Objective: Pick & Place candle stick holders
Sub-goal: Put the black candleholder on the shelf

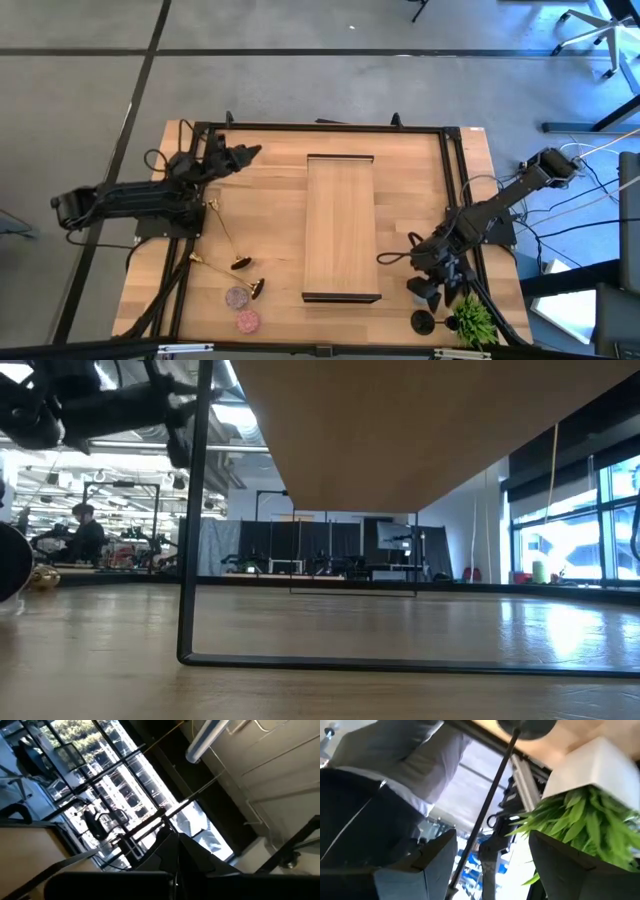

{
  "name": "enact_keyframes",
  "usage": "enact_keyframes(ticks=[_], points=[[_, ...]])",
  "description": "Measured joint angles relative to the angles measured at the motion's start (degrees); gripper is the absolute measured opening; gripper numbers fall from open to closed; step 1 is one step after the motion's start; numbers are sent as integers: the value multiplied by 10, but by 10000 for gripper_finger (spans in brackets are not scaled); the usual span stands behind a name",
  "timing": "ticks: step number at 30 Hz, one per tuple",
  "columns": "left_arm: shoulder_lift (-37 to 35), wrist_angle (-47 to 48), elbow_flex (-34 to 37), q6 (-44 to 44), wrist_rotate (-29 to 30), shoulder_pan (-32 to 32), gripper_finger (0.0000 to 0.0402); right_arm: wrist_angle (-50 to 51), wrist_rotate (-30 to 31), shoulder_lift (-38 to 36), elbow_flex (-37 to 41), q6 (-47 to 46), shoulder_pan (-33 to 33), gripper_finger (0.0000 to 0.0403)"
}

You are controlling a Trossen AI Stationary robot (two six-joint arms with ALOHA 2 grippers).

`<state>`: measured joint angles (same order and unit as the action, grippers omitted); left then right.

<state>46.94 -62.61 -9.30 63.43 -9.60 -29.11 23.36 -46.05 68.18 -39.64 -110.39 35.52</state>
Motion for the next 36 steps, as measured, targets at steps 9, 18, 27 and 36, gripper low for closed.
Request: enact_keyframes(ticks=[9,18,27,36], points=[[-1,-2,-45,-32,11,79,6,-39,-2,1,0,-46,29,254],[0,15,-50,-87,33,129,6,-95,23,25,0,-78,51,254],[-1,11,-50,-87,52,156,6,-174,7,82,0,-63,51,252],[-1,11,-50,-106,61,156,6,-162,1,91,0,-55,51,202]])
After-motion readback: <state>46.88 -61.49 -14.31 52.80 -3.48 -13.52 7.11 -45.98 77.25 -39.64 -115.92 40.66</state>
